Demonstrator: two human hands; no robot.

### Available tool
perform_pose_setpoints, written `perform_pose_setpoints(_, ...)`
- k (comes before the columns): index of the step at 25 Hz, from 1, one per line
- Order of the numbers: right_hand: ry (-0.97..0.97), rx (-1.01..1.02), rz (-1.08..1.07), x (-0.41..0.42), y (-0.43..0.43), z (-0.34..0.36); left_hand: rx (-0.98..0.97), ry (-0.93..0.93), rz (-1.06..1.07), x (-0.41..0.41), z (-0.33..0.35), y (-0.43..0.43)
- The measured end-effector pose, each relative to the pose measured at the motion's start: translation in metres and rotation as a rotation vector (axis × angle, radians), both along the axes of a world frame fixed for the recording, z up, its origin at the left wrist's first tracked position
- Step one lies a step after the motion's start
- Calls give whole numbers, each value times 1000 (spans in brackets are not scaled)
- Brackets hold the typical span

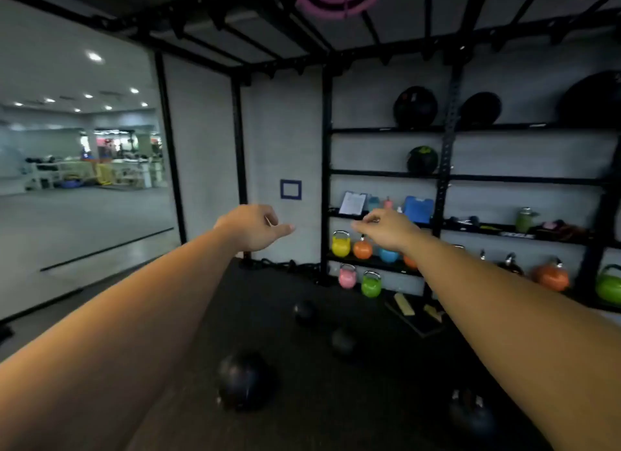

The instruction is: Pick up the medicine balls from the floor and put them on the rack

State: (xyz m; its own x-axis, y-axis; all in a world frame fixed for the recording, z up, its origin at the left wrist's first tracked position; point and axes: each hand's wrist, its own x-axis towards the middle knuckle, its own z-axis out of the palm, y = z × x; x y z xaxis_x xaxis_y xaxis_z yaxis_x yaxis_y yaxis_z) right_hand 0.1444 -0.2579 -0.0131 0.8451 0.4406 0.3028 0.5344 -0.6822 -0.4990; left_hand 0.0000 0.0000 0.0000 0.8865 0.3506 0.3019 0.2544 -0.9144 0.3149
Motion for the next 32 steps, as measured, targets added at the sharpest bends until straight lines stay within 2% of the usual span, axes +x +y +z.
perform_pose_setpoints(5, 17, -65, 75, 43, 107, -7, 62, 46, 141, 9, -2, 103)
perform_pose_setpoints(10, 85, -28, 110, 84, 231, -25, 22, 115, 126, 63, -27, 201)
perform_pose_setpoints(15, 135, -102, 100, 125, 353, -64, 102, 207, 124, 122, -55, 309)
perform_pose_setpoints(20, 158, -214, 59, 169, 417, -95, 83, 271, 149, 167, -92, 391)
perform_pose_setpoints(26, 188, -267, 110, 253, 497, -132, 67, 349, 170, 240, -133, 465)
perform_pose_setpoints(32, 249, -327, 179, 374, 591, -173, 127, 463, 200, 350, -153, 521)
